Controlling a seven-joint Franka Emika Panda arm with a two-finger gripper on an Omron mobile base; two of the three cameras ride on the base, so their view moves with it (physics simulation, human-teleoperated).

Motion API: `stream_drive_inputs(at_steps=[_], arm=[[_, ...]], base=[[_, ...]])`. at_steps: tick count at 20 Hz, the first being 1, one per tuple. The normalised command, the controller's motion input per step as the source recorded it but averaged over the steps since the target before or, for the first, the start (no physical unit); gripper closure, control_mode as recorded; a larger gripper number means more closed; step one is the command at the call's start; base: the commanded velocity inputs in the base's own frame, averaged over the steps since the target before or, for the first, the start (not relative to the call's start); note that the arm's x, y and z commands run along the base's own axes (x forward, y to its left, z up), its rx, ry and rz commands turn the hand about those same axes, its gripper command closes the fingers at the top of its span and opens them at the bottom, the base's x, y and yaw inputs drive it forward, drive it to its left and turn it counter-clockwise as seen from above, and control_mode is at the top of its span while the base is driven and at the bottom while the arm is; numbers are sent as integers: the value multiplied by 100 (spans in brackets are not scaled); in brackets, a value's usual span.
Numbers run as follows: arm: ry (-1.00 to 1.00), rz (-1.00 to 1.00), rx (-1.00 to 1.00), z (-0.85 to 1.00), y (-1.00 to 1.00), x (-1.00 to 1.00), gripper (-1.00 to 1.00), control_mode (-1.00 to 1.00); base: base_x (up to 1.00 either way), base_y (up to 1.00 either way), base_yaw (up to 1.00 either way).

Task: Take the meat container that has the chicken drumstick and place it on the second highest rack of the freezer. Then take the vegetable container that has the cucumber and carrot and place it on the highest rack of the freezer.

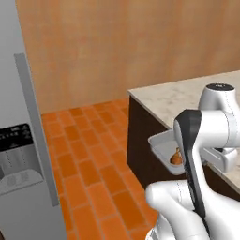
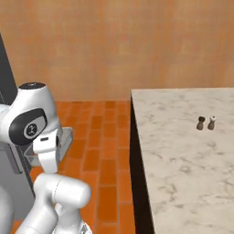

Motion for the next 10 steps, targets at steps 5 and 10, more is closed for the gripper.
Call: stream_drive_inputs(at_steps=[5,10], arm=[[0,0,0,0,0,0,100,100],[0,0,0,0,0,0,100,100]], base=[[60,0,36],[72,-37,26]])
